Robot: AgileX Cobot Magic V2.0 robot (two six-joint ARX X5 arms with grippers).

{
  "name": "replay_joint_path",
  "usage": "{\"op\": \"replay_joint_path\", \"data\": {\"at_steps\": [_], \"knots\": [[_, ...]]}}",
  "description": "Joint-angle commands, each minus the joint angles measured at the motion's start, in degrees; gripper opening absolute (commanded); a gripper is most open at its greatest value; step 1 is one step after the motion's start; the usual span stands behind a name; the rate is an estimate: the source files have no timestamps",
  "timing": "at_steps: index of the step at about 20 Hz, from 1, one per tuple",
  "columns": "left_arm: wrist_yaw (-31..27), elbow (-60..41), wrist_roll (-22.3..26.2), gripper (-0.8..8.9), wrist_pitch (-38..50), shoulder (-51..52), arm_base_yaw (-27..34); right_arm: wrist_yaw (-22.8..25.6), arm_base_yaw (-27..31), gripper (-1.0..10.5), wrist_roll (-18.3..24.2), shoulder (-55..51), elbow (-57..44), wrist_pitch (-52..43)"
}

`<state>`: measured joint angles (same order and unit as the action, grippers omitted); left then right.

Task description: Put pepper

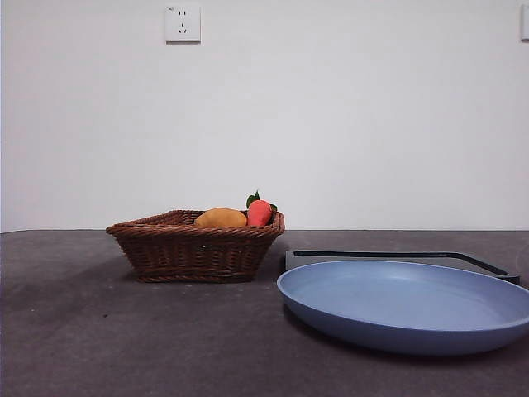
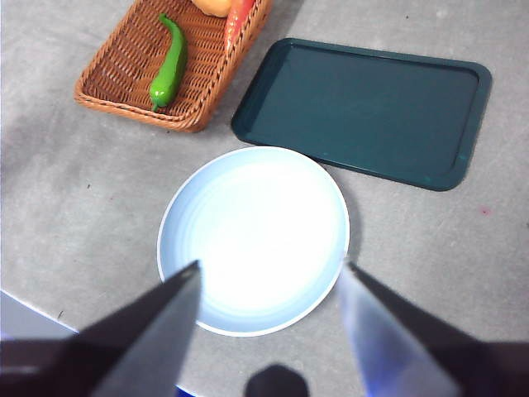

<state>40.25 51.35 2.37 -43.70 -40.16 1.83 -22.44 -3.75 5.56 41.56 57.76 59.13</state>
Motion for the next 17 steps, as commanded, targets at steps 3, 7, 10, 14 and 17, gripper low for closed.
{"op": "replay_joint_path", "data": {"at_steps": [3,7,10,14,17], "knots": [[0.4,0.8,0.7,3.89,0.0,-0.2,0.1,-0.2,-0.1,3.3,-0.2,2.9,0.9,-0.3],[0.4,0.8,0.6,3.89,-0.1,-0.2,0.1,-0.1,-0.1,3.2,-0.8,8.2,0.9,-0.4],[0.6,0.8,0.6,3.89,-0.1,-0.2,0.1,-0.1,-0.2,3.2,-0.8,15.1,0.9,-1.7],[0.7,0.8,0.6,3.89,-0.1,-0.2,0.1,0.0,-1.1,3.2,-0.8,26.4,0.9,-4.8],[0.7,0.8,0.4,3.89,-0.1,-0.2,0.0,0.2,-2.3,3.2,-0.7,33.6,0.9,-7.8]]}}
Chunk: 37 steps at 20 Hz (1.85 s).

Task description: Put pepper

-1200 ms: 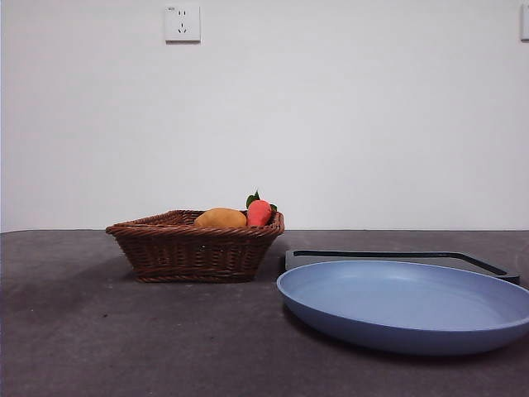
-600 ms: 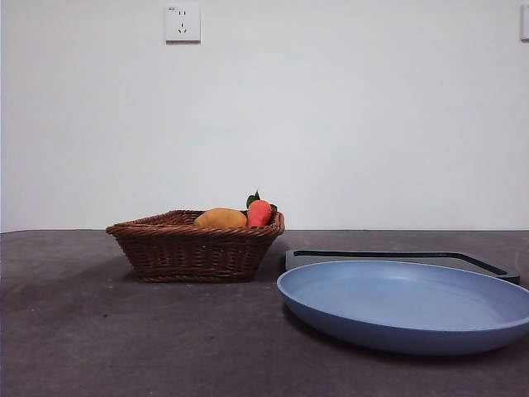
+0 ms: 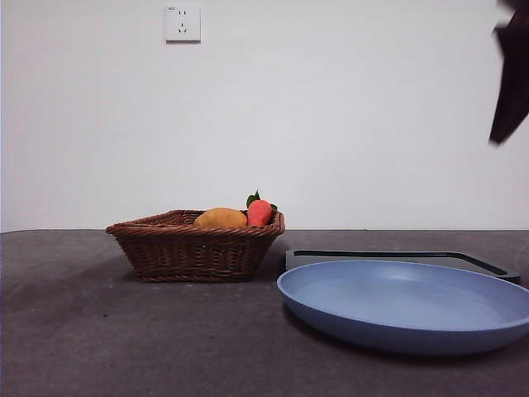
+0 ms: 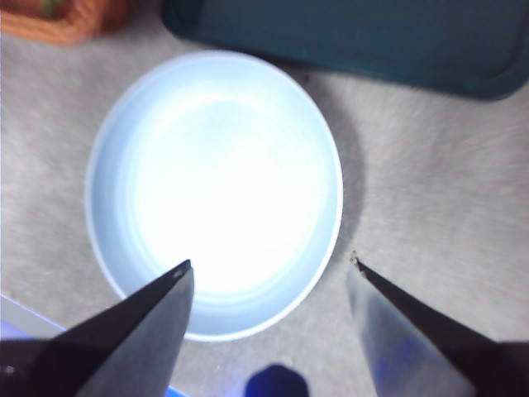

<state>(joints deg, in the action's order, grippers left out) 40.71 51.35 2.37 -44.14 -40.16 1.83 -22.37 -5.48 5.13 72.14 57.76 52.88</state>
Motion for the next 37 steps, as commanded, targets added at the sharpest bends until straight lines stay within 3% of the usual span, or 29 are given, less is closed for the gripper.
{"op": "replay_joint_path", "data": {"at_steps": [1,10,14,21,26,30,37], "knots": [[0.3,0.8,0.4,3.89,0.3,-0.2,0.0,0.2,-1.1,3.2,-0.3,5.4,0.9,-3.1],[0.2,0.8,0.4,3.89,0.3,-0.2,0.0,4.9,-4.3,3.2,0.9,20.2,0.9,-9.5],[0.2,0.8,0.4,3.89,0.3,-0.2,0.0,4.9,-5.2,2.6,0.9,23.3,0.9,-11.1],[0.2,0.8,0.4,3.89,0.3,-0.2,0.0,4.9,-5.1,0.0,0.4,25.2,0.9,-11.1],[-1.0,0.8,0.4,3.89,0.4,-0.2,-0.6,4.8,-5.0,0.0,-0.3,25.2,0.9,-11.0],[-4.3,1.6,0.0,3.89,0.9,-1.8,-3.8,4.3,-5.0,0.0,-1.7,20.7,0.9,-9.3],[-18.6,8.9,-4.4,3.89,3.8,-15.1,-14.7,4.5,-3.5,0.0,-6.1,-0.2,0.9,-4.4]]}}
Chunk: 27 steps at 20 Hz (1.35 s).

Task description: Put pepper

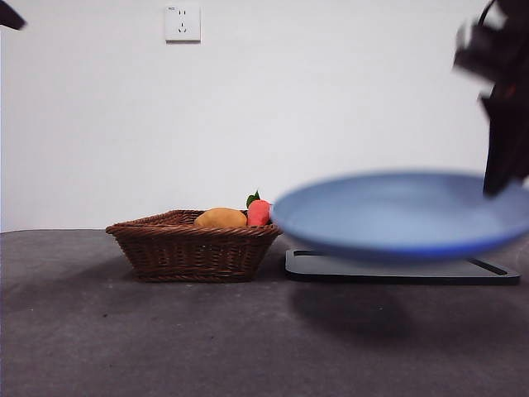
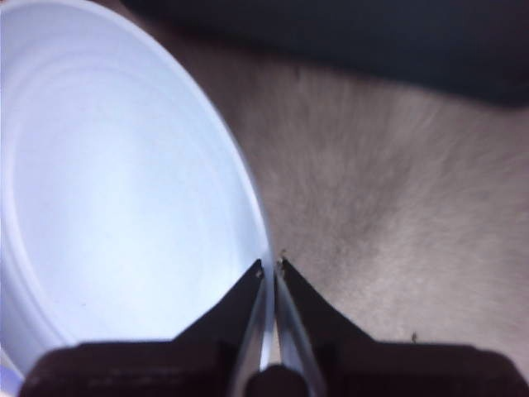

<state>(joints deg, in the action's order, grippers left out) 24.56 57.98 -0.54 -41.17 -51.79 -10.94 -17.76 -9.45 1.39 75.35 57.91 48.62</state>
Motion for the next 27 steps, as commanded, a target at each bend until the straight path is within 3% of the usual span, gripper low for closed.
{"op": "replay_joint_path", "data": {"at_steps": [1,4,8,14,20,27], "knots": [[-4.9,3.9,-1.8,3.89,1.2,-6.6,-3.7,0.0,1.0,0.0,-3.3,-6.8,0.8,-0.1],[-12.0,9.9,-2.6,3.88,1.6,-17.4,-9.3,0.2,3.1,0.0,-5.0,-16.2,0.8,-0.1],[-17.0,19.6,-3.0,3.88,1.5,-32.5,-13.5,0.2,4.6,0.0,-6.5,-24.2,0.8,1.1],[-24.5,31.9,-3.4,3.88,-1.4,-51.4,-15.4,0.2,4.6,0.0,-7.5,-30.2,0.8,2.9],[-24.5,34.4,-6.0,3.87,1.7,-61.1,-15.5,0.1,4.6,0.0,-7.4,-31.3,0.8,3.3],[-24.6,34.4,-8.5,3.87,5.8,-65.3,-15.7,0.1,4.6,0.0,-6.9,-31.3,0.8,4.2]]}}
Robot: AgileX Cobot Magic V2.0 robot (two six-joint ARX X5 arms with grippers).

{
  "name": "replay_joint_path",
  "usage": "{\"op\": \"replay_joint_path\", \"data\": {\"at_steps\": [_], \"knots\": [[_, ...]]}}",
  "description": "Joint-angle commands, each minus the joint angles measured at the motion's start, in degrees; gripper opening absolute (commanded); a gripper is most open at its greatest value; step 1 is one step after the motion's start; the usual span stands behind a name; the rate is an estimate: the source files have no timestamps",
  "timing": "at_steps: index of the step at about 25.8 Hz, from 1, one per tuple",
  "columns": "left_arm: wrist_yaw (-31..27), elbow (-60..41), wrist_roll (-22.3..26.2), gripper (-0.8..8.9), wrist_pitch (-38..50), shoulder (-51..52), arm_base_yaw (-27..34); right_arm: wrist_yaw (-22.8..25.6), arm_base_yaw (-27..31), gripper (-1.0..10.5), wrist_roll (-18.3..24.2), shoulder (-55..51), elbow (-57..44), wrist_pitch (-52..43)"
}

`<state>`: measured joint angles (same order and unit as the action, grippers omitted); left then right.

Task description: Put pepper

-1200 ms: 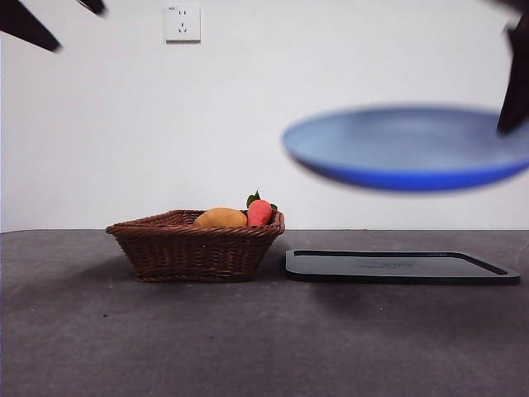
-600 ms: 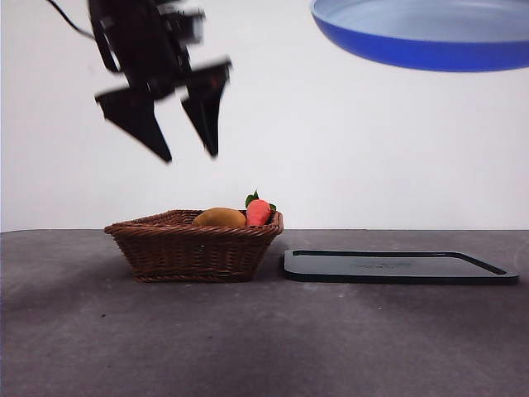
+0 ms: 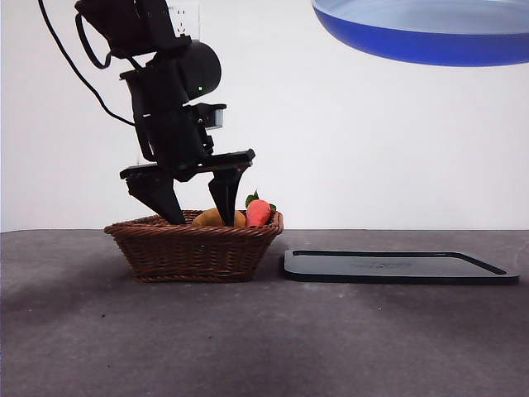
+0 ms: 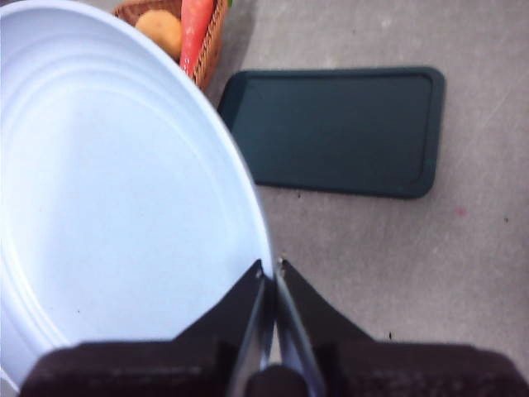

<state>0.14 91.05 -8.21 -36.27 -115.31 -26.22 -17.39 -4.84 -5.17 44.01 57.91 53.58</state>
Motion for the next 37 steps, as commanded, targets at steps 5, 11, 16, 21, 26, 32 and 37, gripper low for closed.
{"op": "replay_joint_path", "data": {"at_steps": [5,11,16,21,26,32,37], "knots": [[-0.2,1.3,-0.8,3.87,1.5,-3.5,-0.5,-0.3,0.0,0.0,0.1,0.1,0.8,-0.8],[-1.6,1.3,-0.8,3.87,2.2,-3.8,-0.5,-0.3,0.0,0.0,0.3,0.1,0.8,-0.8],[-1.6,1.3,-0.8,3.87,2.1,-4.8,-0.8,-0.3,0.0,0.0,0.5,0.1,0.8,-0.8],[-1.7,1.2,-0.9,3.86,1.9,-5.0,-0.8,-0.3,0.0,0.0,0.6,0.1,0.8,-0.8],[-1.5,1.2,-1.5,2.68,0.5,-5.0,-0.8,-0.5,0.0,0.0,0.7,0.1,0.8,-0.8],[-1.3,1.2,-3.6,1.62,-0.7,-5.0,-0.8,-0.5,0.0,0.0,1.0,0.1,0.8,-0.8],[-1.3,1.3,-3.9,1.36,-2.4,-4.6,-0.7,-0.5,0.0,0.0,1.0,0.1,0.8,-0.8]]}}
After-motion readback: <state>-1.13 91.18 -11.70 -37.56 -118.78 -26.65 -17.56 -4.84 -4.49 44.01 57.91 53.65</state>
